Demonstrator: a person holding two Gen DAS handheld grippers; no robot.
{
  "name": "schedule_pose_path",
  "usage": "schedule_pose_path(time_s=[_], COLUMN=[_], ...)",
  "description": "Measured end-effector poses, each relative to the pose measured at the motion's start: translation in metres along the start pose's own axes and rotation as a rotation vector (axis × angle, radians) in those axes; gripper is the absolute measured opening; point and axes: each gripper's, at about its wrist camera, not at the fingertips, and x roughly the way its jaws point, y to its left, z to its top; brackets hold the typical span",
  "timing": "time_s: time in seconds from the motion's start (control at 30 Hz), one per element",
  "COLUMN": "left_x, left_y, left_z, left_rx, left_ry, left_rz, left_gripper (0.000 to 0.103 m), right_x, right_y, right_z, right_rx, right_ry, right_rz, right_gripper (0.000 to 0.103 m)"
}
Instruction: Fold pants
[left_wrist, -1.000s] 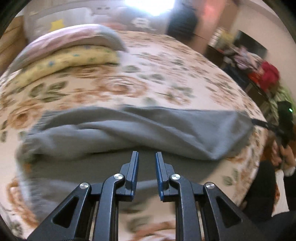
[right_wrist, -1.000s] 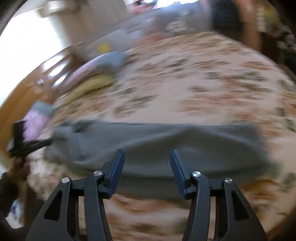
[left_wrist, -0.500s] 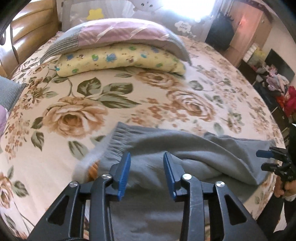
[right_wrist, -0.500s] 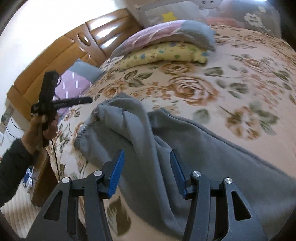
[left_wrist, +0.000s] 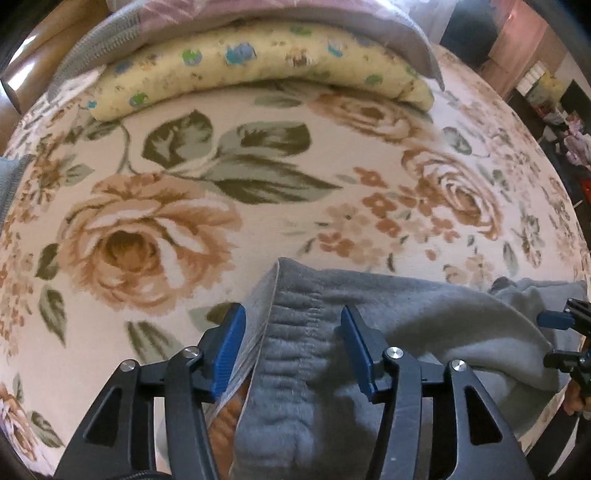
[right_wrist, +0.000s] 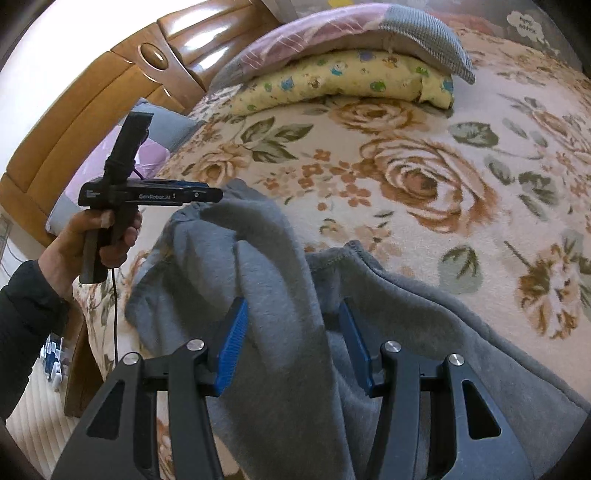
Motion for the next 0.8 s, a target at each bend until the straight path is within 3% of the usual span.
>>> schedule_pose_path(time_s=[0.1, 0.17, 0.2, 0.23, 0.27, 0.33, 0.4, 0.63, 0.8], left_x=[0.018, 0.021, 0.021, 0.020, 0.018, 0.012, 0.002, -0.061, -0.114], left_y=[0.000, -0.004, -0.006, -0.008, -0.010, -0.012, -0.013, -0.004, 0.003], left_z=[-0.003, -0.007, -0.009, -0.010, -0.011, -0.011, -0.010, 0.002, -0.023], left_rx=[0.009, 0.031, 0.046, 0.058, 0.069, 0.072, 0.079, 0.038, -0.035], left_ry=[0.043, 0.025, 0.014, 0.005, -0.003, -0.018, -0.048, -0.248, -0.434], left_rz=[0.038, 0.064, 0.074, 0.079, 0.064, 0.060, 0.054, 0.034, -0.045], left_gripper=[0.056, 0.056, 0.054, 0.043, 0.032, 0.023, 0.017, 0.013, 0.013], right_x=[0.011, 0.013, 0.013, 0.013, 0.012, 0.007, 0.000, -0.029, -0.054], right_y=[-0.004, -0.003, -0.002, -0.001, 0.000, 0.000, 0.001, 0.017, 0.039], right_z=[-0.002, -0.005, -0.006, -0.007, -0.007, -0.006, -0.003, 0.012, 0.011], right_rx=[0.007, -0.003, -0.012, -0.016, -0.020, -0.023, -0.017, -0.068, -0.136], right_ry=[0.021, 0.029, 0.026, 0.024, 0.020, -0.006, -0.036, -0.129, -0.187], right_rz=[0.006, 0.005, 0.010, 0.015, 0.011, 0.001, 0.002, -0.021, -0.001], right_gripper=[0.053, 0.048, 0.041, 0.025, 0.017, 0.007, 0.005, 0.004, 0.004])
